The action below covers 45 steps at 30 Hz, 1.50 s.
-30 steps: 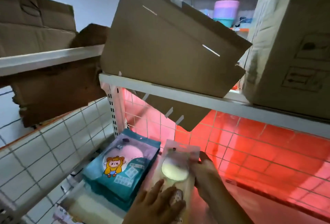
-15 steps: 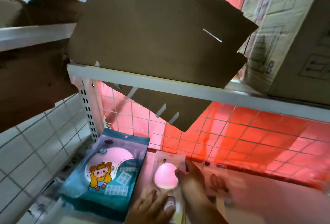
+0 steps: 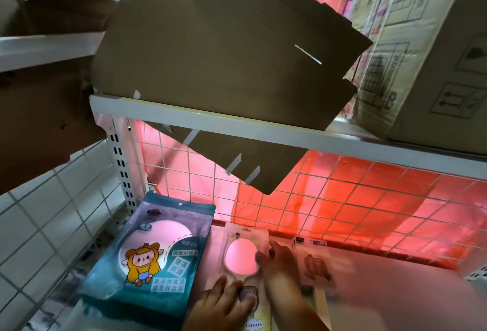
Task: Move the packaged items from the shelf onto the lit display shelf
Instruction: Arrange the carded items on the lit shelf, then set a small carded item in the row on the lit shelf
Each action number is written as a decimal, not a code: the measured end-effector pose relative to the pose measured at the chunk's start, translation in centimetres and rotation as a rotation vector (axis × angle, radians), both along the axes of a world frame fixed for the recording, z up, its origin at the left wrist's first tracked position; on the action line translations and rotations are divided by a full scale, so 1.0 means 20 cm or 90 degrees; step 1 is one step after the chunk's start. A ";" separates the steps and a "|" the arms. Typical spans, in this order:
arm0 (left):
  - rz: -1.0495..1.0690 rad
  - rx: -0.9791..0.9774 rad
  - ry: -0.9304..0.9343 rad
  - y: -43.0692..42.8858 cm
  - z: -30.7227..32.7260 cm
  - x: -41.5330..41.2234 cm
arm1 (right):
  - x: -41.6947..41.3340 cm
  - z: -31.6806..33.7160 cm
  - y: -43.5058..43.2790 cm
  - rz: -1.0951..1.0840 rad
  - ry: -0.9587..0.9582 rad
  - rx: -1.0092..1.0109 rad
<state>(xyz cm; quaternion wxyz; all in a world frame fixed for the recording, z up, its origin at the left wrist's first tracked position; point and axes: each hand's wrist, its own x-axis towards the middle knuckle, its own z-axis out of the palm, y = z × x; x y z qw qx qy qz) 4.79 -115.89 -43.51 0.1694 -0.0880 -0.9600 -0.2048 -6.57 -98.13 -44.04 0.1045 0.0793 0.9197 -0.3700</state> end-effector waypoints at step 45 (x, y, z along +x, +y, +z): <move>-0.092 -0.085 -0.101 0.18 0.14 0.12 | 0.11 0.17 -0.03 0.004 -0.018 -0.004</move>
